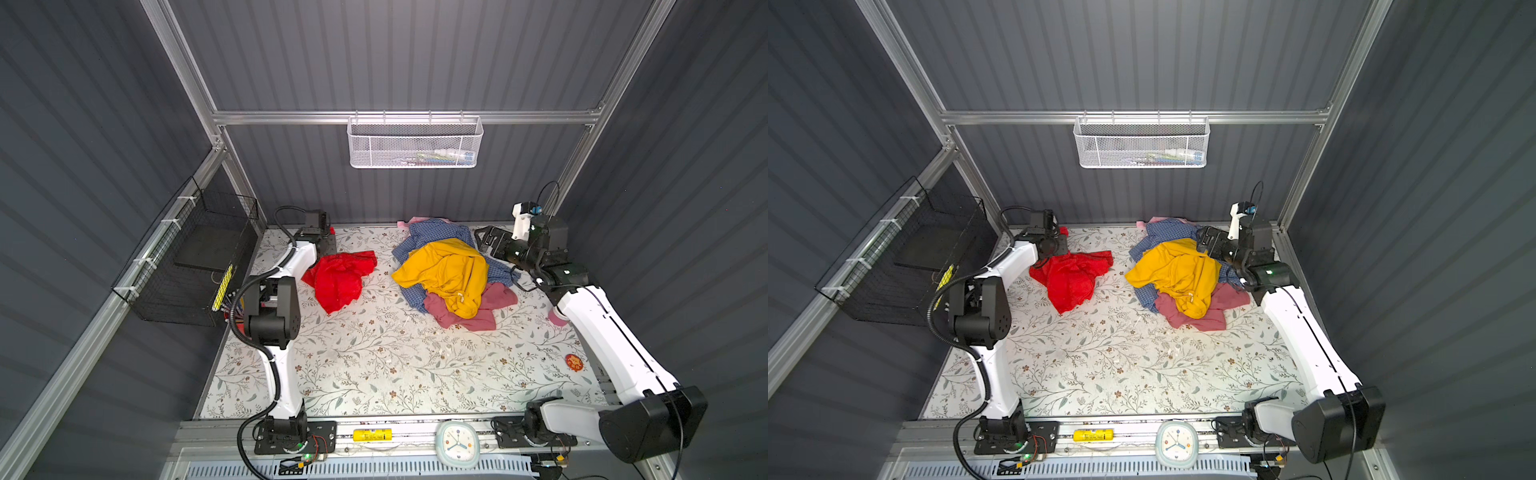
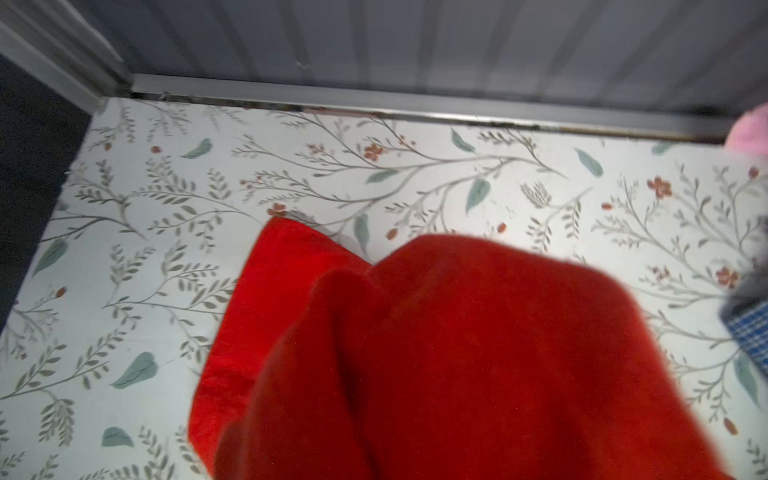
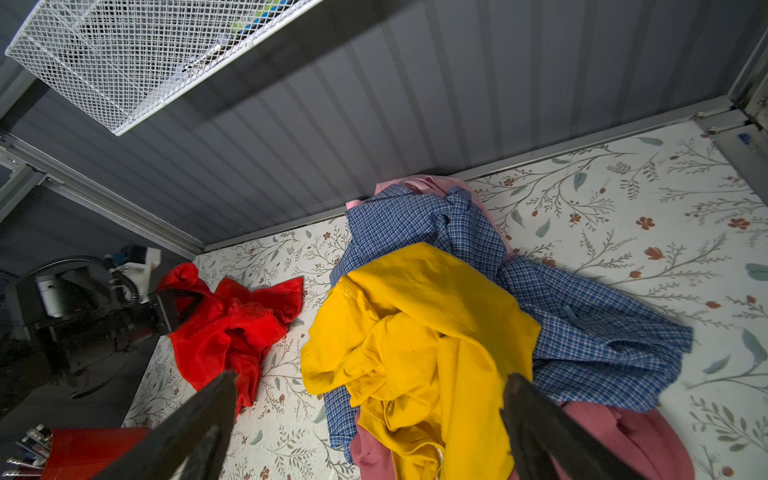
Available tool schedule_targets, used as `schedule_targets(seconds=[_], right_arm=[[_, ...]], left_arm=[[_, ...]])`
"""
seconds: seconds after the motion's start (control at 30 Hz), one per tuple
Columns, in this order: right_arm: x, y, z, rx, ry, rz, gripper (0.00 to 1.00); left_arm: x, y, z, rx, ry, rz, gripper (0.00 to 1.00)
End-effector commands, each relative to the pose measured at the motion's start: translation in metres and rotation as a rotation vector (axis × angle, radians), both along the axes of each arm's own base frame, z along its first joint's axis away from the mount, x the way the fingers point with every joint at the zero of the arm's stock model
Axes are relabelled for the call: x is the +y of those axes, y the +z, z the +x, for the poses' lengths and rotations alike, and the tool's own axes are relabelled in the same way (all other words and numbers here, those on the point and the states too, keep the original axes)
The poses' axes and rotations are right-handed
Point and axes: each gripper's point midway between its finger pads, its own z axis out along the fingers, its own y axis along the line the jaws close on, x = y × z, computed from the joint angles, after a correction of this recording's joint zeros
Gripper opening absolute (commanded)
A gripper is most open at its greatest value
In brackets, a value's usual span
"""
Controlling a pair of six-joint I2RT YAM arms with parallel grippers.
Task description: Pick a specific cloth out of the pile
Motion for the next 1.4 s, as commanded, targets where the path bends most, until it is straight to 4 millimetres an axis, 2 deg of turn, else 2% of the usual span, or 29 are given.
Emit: schedule_targets(seconds=[0.0,0.1,0.23,0.33,0.37,0.4,0.43,0.47,0.57,0.6,0.63,0.77,0.93,1.0,1.1,1.2,1.3,1.37], right_arm=[[0.003,0.004,0.001,0.000,0.017,0.017,0.99],[0.002,0.002,-0.001,0.007,0.016,0.007,0.98],[0.000,-0.002,-0.003,0.014,0.008,-0.003,0.98],[0.001,-0.005,-0.002,0.025,0.011,0.004,0.98],[0.002,-0.005,-0.002,0.026,0.015,0.005,0.98],[0.002,-0.006,-0.002,0.029,0.015,0.004,0.99],[0.002,-0.006,-0.002,0.029,0.016,0.003,0.99],[0.002,-0.007,-0.002,0.031,0.016,0.001,0.99],[0.002,-0.008,-0.003,0.034,0.020,-0.009,0.99],[0.002,-0.008,-0.003,0.038,0.022,-0.015,0.99],[0.001,-0.008,-0.004,0.039,0.022,-0.020,0.99],[-0.001,-0.009,-0.005,0.042,0.016,-0.032,0.99],[-0.002,-0.019,-0.009,0.084,0.017,-0.041,0.99],[-0.002,-0.020,-0.009,0.090,0.019,-0.043,0.99],[-0.001,-0.021,-0.009,0.094,0.024,-0.045,0.99],[0.000,-0.023,-0.008,0.102,0.032,-0.050,0.99],[0.001,-0.024,-0.007,0.104,0.038,-0.056,0.99],[0.001,-0.026,-0.007,0.109,0.040,-0.059,0.99]], left_arm=[[-0.018,-0.025,-0.004,0.053,-0.063,0.153,0.00],[-0.022,-0.050,-0.017,0.147,-0.074,0.209,0.00],[-0.045,-0.062,-0.043,0.174,-0.162,0.252,0.05],[-0.048,-0.075,-0.062,0.225,-0.168,0.238,0.08],[-0.045,-0.078,-0.070,0.257,-0.152,0.236,0.12],[-0.042,-0.083,-0.076,0.290,-0.143,0.238,0.22],[-0.040,-0.086,-0.081,0.313,-0.138,0.242,0.39],[-0.035,-0.091,-0.086,0.334,-0.128,0.250,0.51],[-0.026,-0.100,-0.092,0.372,-0.100,0.189,0.65],[-0.024,-0.100,-0.092,0.376,-0.095,0.154,0.72],[-0.023,-0.099,-0.091,0.382,-0.095,0.135,0.75],[-0.029,-0.088,-0.091,0.397,-0.144,0.108,0.91],[-0.041,-0.064,-0.095,0.407,-0.208,0.065,0.93],[-0.044,-0.051,-0.098,0.402,-0.225,0.042,1.00],[-0.042,-0.034,-0.102,0.392,-0.222,0.012,1.00],[-0.029,-0.015,-0.103,0.386,-0.174,0.016,1.00],[-0.019,0.010,-0.099,0.315,-0.141,0.048,1.00],[-0.022,0.025,-0.097,0.263,-0.157,0.034,1.00]])
